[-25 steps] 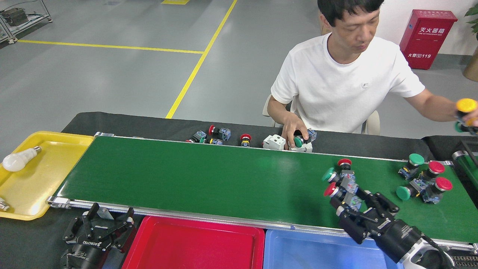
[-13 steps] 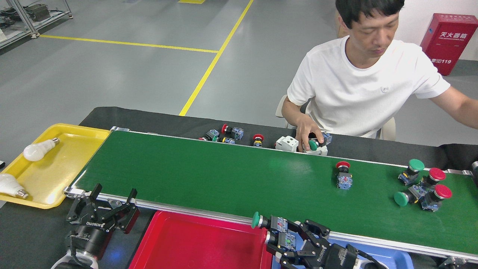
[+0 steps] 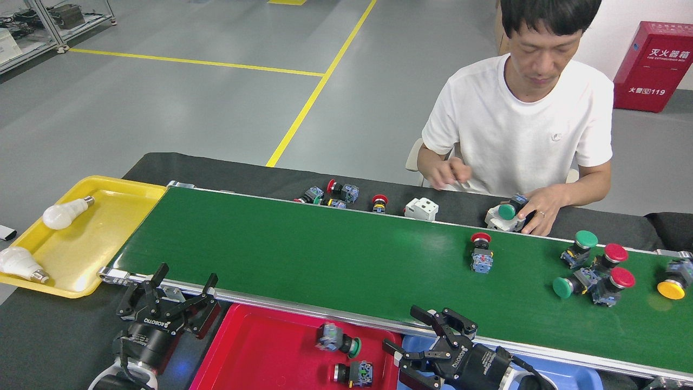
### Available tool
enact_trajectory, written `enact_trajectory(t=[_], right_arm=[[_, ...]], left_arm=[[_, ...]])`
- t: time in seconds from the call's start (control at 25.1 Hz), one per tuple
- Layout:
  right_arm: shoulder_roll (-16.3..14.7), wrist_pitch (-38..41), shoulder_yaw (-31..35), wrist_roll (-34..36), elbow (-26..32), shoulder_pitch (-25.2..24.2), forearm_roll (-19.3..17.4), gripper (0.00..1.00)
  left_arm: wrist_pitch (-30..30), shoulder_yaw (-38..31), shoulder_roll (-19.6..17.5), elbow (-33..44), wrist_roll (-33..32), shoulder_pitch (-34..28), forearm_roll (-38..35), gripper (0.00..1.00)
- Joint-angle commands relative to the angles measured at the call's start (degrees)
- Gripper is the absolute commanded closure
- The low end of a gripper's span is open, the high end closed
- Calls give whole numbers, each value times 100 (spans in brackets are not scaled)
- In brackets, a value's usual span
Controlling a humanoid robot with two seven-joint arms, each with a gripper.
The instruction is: Pick switch part from conveyor to tray
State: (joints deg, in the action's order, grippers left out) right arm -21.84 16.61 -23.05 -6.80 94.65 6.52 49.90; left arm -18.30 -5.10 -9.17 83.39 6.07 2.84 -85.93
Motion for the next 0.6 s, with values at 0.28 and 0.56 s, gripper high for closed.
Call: enact_trajectory(t=[0.28,0.56], right_arm=[[-294,-2364,1479,144,-78,-362,-7,4],[-584,-3067,1453,768,-263,-687,11,3]], left_arm=[[-7,229,-6,55,-27,41,-2,0],[-16,264,65,73,-97,50,-2,0]])
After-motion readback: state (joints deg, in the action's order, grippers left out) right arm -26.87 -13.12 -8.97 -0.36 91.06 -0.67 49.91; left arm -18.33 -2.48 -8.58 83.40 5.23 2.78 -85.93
